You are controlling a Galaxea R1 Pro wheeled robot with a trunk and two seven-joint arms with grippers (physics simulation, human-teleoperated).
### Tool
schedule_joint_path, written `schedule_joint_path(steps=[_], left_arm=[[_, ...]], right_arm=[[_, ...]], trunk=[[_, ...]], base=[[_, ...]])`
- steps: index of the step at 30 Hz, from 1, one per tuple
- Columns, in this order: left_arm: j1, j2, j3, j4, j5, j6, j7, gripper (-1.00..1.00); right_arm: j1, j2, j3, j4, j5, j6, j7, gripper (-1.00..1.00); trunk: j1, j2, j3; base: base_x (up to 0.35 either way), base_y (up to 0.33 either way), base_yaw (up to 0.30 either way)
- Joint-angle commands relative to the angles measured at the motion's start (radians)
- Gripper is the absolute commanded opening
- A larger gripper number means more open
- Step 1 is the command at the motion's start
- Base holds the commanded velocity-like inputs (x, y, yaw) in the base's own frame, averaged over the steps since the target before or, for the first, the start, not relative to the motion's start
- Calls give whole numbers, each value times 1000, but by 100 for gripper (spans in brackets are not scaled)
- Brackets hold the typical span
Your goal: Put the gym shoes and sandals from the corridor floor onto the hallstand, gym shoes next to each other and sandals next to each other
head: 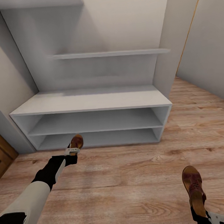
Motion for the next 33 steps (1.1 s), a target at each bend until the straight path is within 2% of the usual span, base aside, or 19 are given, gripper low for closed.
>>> schedule_joint_path(steps=[1, 6, 14, 24, 33], left_arm=[[1, 1, -2, -2, 0, 5, -3, -100], [5, 3, -3, -15, 0, 4, -2, -100], [9, 0, -2, -81, -1, 4, 0, -100], [6, -7, -2, -108, -1, 5, 0, -100], [8, 1, 0, -109, -1, 5, 1, -100]], right_arm=[[-1, 0, -6, 1, 1, -2, 9, -100], [-1, 0, -6, 2, 2, -2, 9, -100], [-1, 0, -7, 2, 2, -3, 9, -100], [-1, 0, -7, 2, 2, -3, 9, -100], [-1, 0, -7, 2, 2, -3, 9, -100]], trunk=[[0, -1, -5], [0, -1, -6], [0, -1, -7], [0, -1, -7], [0, -1, -7]], base=[[0, 0, 0], [0, 0, 0], [16, 0, 0], [213, 0, 0], [191, 0, 0]])
